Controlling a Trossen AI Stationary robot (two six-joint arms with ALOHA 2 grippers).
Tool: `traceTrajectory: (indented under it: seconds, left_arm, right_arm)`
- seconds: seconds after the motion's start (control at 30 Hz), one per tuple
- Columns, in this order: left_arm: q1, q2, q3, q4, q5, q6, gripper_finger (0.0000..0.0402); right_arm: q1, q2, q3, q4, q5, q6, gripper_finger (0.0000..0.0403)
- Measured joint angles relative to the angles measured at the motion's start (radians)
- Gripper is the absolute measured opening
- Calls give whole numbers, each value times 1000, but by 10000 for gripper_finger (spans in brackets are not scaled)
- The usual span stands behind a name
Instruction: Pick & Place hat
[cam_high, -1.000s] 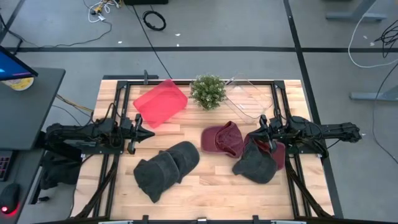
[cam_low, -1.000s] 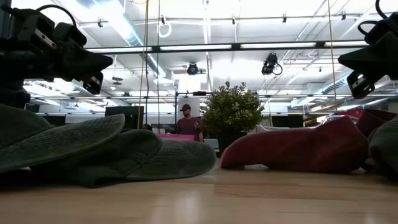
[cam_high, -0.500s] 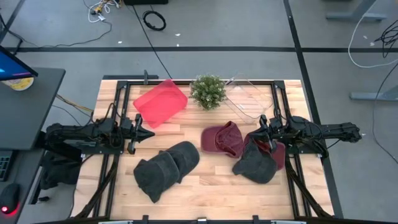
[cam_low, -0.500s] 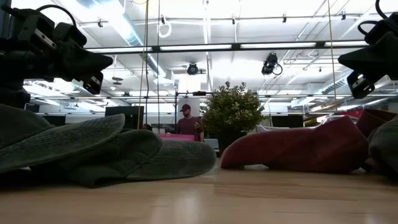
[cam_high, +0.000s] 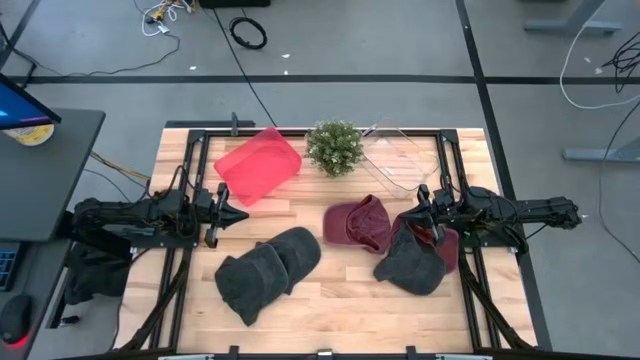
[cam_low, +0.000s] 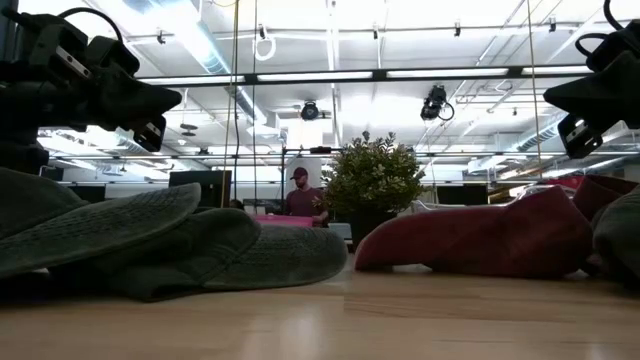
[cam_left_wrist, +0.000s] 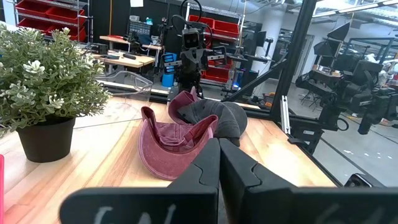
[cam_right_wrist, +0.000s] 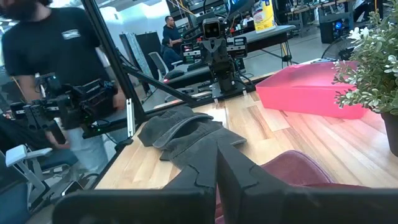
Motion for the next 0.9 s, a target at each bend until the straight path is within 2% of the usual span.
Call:
traceTrajectory:
  seconds: [0.63, 0.7, 0.83, 0.9]
  left_arm:
    - [0, 0, 0, 0, -1, 0, 3]
    - [0, 1, 0, 20, -27, 1, 3]
    - [0, -1, 0, 72, -49, -44, 3]
    - [0, -1, 0, 96, -50, -115, 3]
  right_arm:
    - [0, 0, 0, 0, 0, 0, 9]
    - [0, 0, 0, 0, 0, 0, 9]
    - [0, 0, 0, 0, 0, 0, 9]
    - [0, 0, 0, 0, 0, 0, 9]
